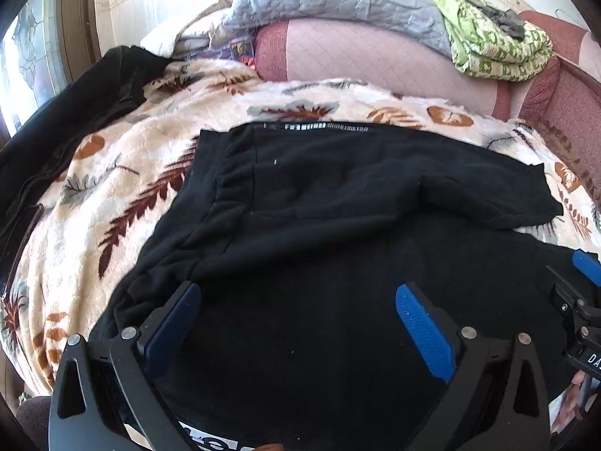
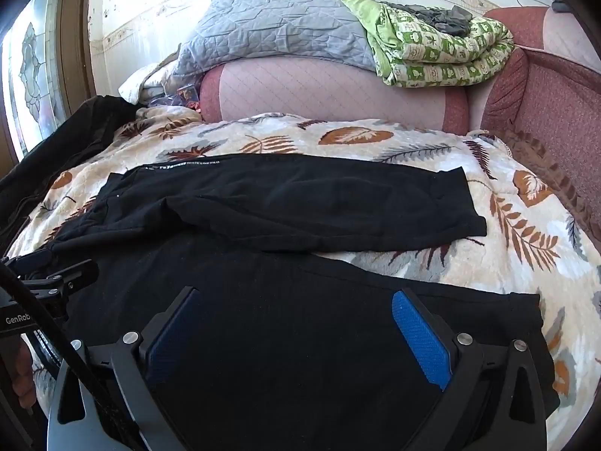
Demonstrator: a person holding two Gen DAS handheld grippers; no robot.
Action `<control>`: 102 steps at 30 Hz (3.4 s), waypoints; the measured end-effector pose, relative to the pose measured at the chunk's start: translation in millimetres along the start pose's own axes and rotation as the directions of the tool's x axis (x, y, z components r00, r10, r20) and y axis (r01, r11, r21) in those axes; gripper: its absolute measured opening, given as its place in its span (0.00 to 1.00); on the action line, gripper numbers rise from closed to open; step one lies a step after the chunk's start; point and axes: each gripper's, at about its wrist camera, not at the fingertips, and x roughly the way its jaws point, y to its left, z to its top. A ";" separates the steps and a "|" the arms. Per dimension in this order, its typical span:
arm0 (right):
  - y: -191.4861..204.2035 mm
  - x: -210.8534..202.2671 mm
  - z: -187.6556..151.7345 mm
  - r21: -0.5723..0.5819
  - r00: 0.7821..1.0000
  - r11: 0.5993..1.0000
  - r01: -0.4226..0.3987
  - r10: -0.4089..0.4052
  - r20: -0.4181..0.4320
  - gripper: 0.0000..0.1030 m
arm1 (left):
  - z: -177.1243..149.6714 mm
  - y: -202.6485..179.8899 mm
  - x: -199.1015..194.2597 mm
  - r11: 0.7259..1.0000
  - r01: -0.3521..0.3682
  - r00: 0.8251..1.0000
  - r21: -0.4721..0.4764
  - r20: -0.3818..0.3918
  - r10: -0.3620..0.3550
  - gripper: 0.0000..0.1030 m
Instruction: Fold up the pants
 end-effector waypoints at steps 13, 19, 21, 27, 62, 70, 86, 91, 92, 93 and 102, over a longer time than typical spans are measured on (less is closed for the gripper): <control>-2.0 9.3 -4.2 0.002 0.999 1.000 -0.002 0.002 -0.049 1.00 | -7.7 -3.5 8.4 1.000 -0.017 0.999 0.009 -0.045 0.018 1.00; -1.5 13.1 -6.3 0.003 0.997 1.000 -0.003 0.003 -0.071 1.00 | -7.5 -5.4 10.2 1.000 -0.024 0.998 0.014 -0.050 0.024 1.00; -1.9 15.1 -7.2 0.007 0.997 1.000 -0.003 0.004 -0.083 1.00 | -7.0 -6.0 11.6 1.000 -0.026 0.998 0.015 -0.050 0.026 1.00; -4.5 23.0 -8.2 0.034 0.992 0.999 -0.003 0.007 -0.123 1.00 | -11.7 -6.3 13.4 0.999 -0.035 0.999 0.021 -0.036 0.036 1.00; 1.0 43.0 -14.2 0.016 0.983 0.998 0.053 -0.049 -0.179 1.00 | -15.4 -8.7 11.9 0.998 -0.020 1.000 0.060 0.013 0.020 1.00; 2.2 43.2 -14.5 0.018 0.983 0.999 0.048 -0.044 -0.179 1.00 | -16.9 -10.1 11.2 0.998 -0.026 1.000 0.060 0.017 0.026 1.00; -3.5 40.0 -16.1 0.029 0.988 0.999 0.019 -0.015 -0.152 1.00 | -16.3 -15.6 10.7 0.996 -0.075 0.997 0.052 0.027 0.073 1.00; -5.4 39.0 -16.5 0.034 0.989 0.999 0.007 -0.002 -0.149 1.00 | -16.7 -15.5 10.4 0.996 -0.079 0.997 0.048 0.028 0.077 1.00; -5.4 38.9 -16.5 0.033 0.989 0.999 0.007 -0.002 -0.149 1.00 | -16.5 -15.4 10.5 0.996 -0.076 0.997 0.046 0.028 0.075 1.00; -5.1 39.0 -16.5 0.031 0.989 0.999 0.008 -0.004 -0.149 1.00 | -16.7 -15.1 10.5 0.996 -0.075 0.997 0.045 0.029 0.074 1.00; -6.2 39.1 -16.5 0.036 0.989 0.999 0.000 0.006 -0.146 1.00 | -18.5 -13.5 10.6 0.998 -0.056 0.998 0.040 0.034 0.055 1.00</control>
